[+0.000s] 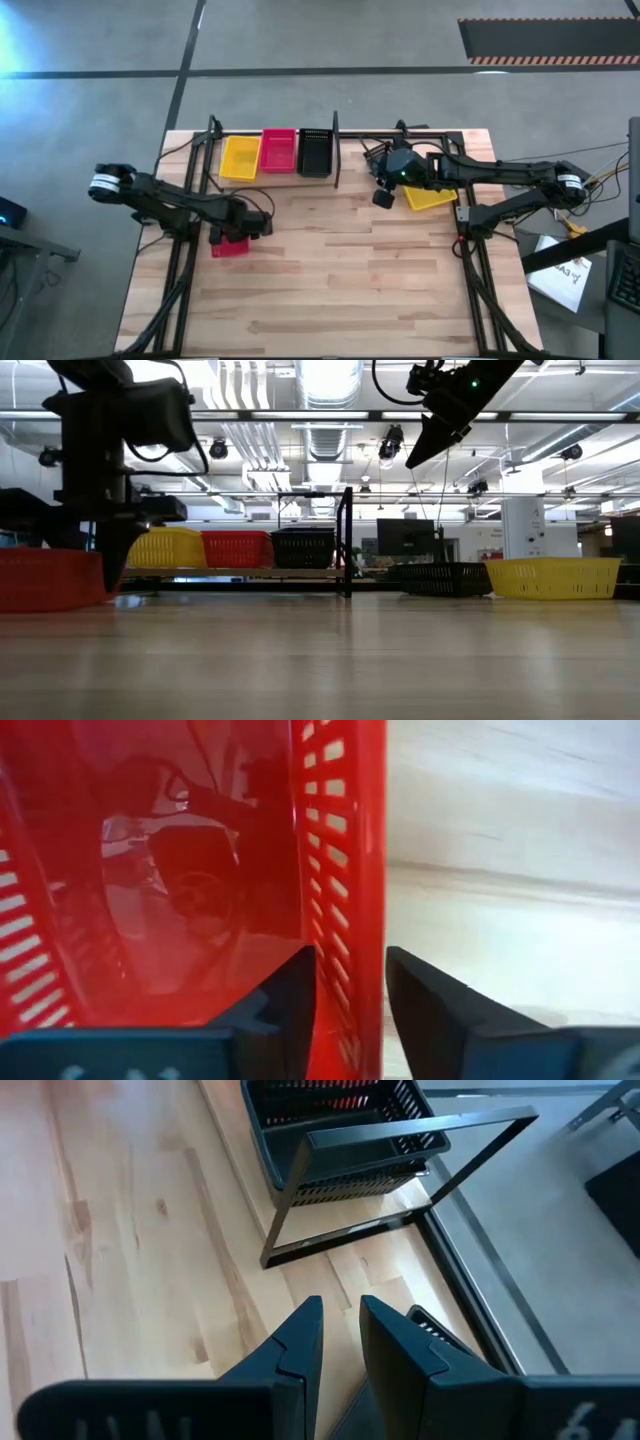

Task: Stack baskets on shelf by color
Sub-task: Stack the red bin on top of the red bin on the shelf

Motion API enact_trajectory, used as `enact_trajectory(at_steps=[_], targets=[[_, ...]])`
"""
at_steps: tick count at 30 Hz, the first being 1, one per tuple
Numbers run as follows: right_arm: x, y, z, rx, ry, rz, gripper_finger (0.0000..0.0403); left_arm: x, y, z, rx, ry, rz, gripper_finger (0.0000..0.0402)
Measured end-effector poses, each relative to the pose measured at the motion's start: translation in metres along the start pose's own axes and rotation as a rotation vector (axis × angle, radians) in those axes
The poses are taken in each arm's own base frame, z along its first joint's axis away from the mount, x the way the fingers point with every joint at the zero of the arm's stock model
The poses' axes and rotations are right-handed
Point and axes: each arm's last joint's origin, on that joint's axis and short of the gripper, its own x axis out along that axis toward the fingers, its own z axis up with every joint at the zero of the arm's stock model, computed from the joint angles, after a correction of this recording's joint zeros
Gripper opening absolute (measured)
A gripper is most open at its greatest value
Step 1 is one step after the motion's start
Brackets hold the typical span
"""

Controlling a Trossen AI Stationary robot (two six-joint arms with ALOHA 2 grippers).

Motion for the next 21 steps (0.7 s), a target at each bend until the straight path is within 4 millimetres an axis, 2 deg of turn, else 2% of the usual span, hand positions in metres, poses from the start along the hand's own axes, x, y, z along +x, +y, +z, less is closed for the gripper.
enact_trajectory(at_steps=[15, 21], targets=[[0.0, 0.0, 0.0, 0.006, 0.0, 0.0, 0.0063, -0.03, -0.031, -0.008, 0.149, 0.045, -0.121, 0.001], [0.0, 0.0, 0.0, 0.005, 0.0, 0.0, 0.0063, -0.056, -0.05, -0.015, 0.297, 0.138, -0.221, 0.0001]])
